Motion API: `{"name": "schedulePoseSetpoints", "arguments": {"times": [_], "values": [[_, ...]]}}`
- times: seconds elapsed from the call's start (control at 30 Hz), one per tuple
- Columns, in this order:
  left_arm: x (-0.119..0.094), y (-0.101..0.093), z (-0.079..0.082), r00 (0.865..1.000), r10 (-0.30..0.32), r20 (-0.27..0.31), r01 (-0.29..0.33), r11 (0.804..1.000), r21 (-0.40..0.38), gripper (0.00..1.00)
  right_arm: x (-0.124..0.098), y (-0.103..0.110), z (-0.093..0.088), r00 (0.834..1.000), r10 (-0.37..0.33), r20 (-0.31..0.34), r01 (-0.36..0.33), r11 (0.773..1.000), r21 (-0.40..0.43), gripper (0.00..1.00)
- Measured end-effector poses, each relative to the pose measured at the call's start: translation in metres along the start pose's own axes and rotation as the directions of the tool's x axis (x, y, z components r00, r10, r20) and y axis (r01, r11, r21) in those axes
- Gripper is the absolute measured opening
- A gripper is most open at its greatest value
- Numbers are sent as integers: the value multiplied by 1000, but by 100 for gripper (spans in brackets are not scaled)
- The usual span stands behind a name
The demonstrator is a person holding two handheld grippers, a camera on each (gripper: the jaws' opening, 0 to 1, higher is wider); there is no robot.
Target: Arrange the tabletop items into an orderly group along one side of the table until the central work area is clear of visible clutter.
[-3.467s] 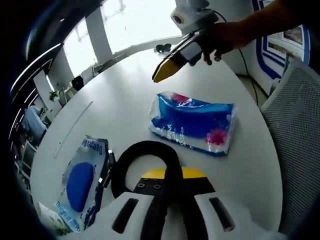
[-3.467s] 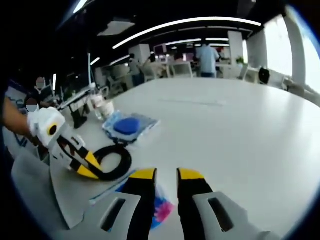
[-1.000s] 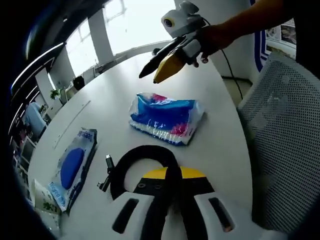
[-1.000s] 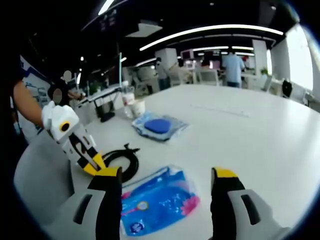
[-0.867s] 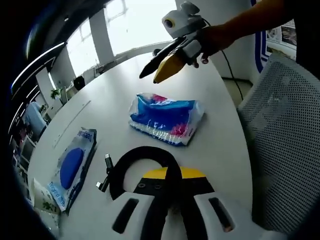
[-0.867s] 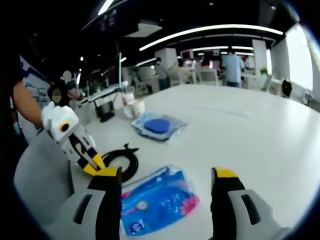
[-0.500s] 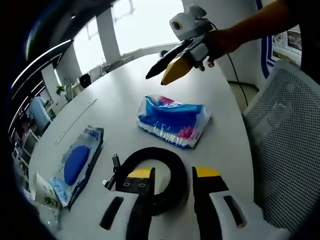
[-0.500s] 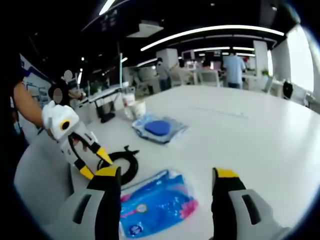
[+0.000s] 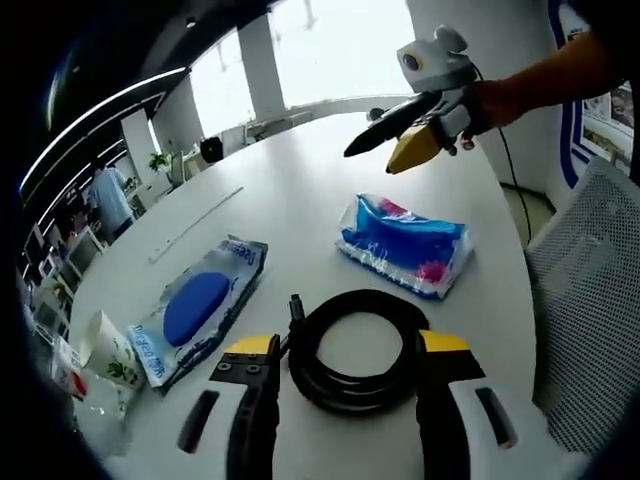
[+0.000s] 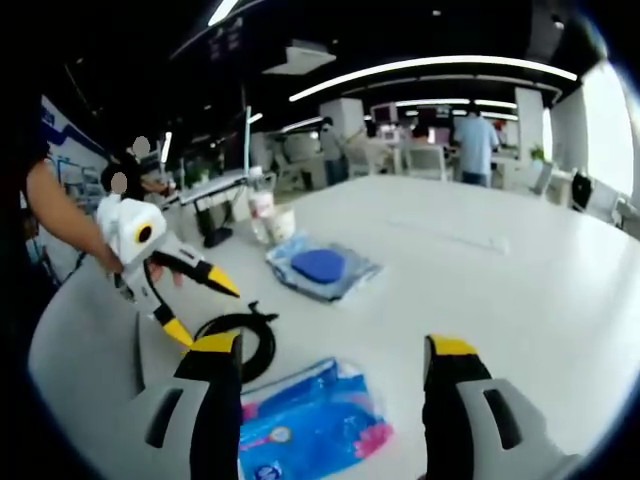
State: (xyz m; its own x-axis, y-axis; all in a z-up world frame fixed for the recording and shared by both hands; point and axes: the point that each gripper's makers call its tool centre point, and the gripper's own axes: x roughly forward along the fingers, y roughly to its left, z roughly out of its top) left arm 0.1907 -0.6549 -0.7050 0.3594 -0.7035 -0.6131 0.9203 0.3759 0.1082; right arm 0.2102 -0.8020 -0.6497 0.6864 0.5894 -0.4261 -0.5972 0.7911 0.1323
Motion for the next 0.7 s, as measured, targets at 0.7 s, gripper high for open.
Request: {"name": "schedulePoseSetpoints", "arguments": {"times": [0.7], "values": [[-13,49,-4,993,117,6,-115,989,-95,57,20,1,19,1000,22,0,-22,999,-40,71]]}}
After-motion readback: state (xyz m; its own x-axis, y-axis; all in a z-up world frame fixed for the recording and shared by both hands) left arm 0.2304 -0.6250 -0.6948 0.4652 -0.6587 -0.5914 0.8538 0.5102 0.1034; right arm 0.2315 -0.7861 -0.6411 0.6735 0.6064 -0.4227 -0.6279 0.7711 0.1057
